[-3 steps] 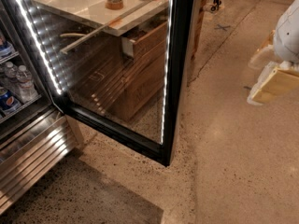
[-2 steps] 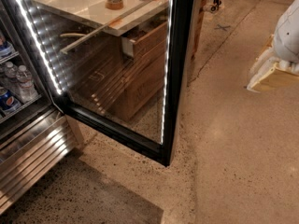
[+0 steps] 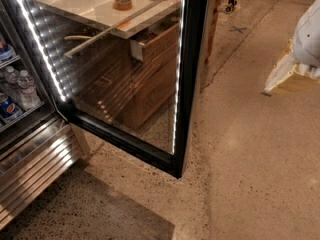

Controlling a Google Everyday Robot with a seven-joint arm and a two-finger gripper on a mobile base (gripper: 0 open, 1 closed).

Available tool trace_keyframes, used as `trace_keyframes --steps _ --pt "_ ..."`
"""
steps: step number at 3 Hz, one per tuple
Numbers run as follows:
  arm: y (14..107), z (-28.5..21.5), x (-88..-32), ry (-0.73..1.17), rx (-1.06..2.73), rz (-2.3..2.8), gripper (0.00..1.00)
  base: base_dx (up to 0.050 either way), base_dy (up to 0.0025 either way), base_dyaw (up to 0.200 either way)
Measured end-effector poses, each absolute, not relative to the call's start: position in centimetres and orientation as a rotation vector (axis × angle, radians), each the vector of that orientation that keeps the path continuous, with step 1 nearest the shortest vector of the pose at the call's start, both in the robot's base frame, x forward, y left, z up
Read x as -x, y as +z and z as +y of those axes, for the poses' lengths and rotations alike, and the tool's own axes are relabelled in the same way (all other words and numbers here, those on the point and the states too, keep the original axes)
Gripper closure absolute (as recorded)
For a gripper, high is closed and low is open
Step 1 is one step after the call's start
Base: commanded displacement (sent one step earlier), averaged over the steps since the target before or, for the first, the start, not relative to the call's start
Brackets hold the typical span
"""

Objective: Close right fridge door

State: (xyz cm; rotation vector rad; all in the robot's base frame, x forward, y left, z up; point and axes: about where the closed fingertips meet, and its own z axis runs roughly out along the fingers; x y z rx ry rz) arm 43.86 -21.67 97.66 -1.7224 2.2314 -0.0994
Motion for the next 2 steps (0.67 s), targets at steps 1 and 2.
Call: trace_keyframes --steps 1,2 --pt "97.7 -21.7 -43.9 -0.100 1.720 2.231 1.00 0.000 0.00000 0.000" --pt "93.5 -18.8 -46.1 0.058 1.761 2.215 1.00 0.000 0.00000 0.000"
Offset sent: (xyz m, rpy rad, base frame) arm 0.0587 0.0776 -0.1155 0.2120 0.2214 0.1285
